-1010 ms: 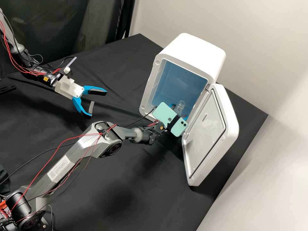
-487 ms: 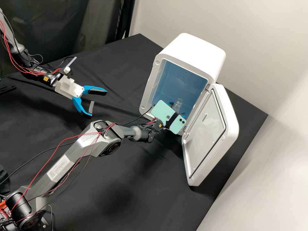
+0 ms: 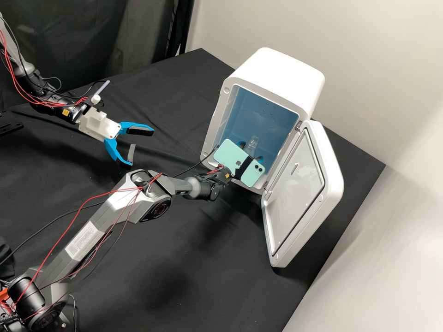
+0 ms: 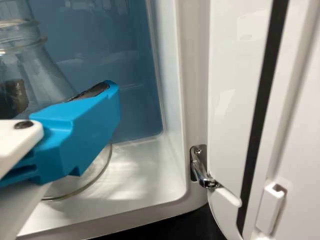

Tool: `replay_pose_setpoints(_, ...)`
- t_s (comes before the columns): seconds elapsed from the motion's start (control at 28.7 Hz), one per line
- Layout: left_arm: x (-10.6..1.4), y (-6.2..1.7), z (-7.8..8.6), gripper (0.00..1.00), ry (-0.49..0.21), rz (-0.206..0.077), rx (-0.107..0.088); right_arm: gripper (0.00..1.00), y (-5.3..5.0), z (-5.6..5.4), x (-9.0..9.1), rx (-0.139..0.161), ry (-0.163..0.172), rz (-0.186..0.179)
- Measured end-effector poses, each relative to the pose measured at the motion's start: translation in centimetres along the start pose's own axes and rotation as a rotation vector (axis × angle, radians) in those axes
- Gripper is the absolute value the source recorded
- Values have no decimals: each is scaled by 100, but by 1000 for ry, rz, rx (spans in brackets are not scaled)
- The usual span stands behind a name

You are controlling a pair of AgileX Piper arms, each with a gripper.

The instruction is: Place the flask in the incubator

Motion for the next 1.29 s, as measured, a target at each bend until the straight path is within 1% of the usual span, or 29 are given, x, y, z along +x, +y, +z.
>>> replay_pose_setpoints(0.49, -6, 8, -40, 100, 13, 3, -2, 0, -27, -23, 5, -1, 4, -5)
replay_pose_setpoints(0.73, -6, 8, -40, 100, 13, 3, -2, 0, 32, -81, 32, -5, 14, 8)
replay_pose_setpoints(0.97, -7, 8, -42, 100, 13, 3, -3, 0, 36, -84, 33, -6, 14, 9)
replay_pose_setpoints(1.01, -7, 8, -42, 100, 13, 3, -3, 0, 49, -98, 39, -6, 17, 12)
replay_pose_setpoints(1.04, -7, 8, -42, 100, 13, 3, -3, 0, 54, -97, 48, -7, 9, 10)
replay_pose_setpoints(1.15, -7, 8, -42, 100, 13, 3, -3, 0, 84, -118, 67, -10, 2, 13)
replay_pose_setpoints(1.29, -7, 8, -42, 100, 13, 3, -3, 0, 81, -124, 70, -13, 0, 11)
